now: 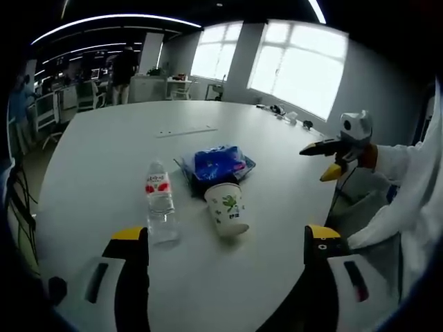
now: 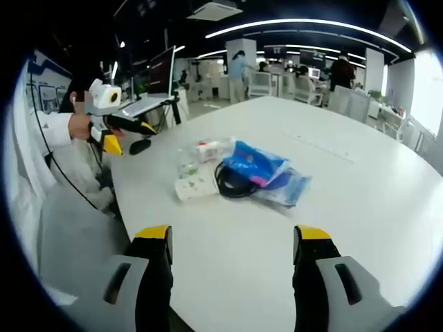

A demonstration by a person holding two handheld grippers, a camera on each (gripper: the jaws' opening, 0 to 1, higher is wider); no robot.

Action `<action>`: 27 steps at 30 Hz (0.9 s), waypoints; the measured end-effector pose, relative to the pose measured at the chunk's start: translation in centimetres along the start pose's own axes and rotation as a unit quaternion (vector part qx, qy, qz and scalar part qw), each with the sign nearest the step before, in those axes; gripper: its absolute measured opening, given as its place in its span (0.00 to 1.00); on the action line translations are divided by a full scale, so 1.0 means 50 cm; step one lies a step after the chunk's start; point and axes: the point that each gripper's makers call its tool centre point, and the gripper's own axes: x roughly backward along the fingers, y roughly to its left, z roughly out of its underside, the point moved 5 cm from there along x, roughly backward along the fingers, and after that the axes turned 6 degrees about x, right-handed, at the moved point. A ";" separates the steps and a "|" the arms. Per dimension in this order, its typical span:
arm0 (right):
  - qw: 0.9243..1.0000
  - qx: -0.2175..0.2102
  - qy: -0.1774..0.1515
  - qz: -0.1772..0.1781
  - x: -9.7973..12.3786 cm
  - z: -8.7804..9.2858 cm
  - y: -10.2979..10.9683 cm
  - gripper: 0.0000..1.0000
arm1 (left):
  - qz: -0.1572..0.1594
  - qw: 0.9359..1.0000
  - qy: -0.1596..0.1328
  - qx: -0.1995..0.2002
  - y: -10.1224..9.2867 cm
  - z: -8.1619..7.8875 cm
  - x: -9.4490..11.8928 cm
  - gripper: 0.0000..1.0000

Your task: Arrange the tabletop items into an orderly group along one side of the table until the central work area is clear of visible clutter.

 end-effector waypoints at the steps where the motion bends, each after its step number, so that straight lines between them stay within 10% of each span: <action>1: 1.000 0.000 0.000 0.000 -0.001 0.000 0.000 0.70 | 0.000 1.000 -0.001 -0.001 0.001 -0.002 0.000 0.95; 27: 1.000 0.005 -0.006 0.003 -0.009 -0.019 -0.018 0.69 | 0.006 1.000 -0.006 -0.013 0.006 -0.036 -0.017 0.95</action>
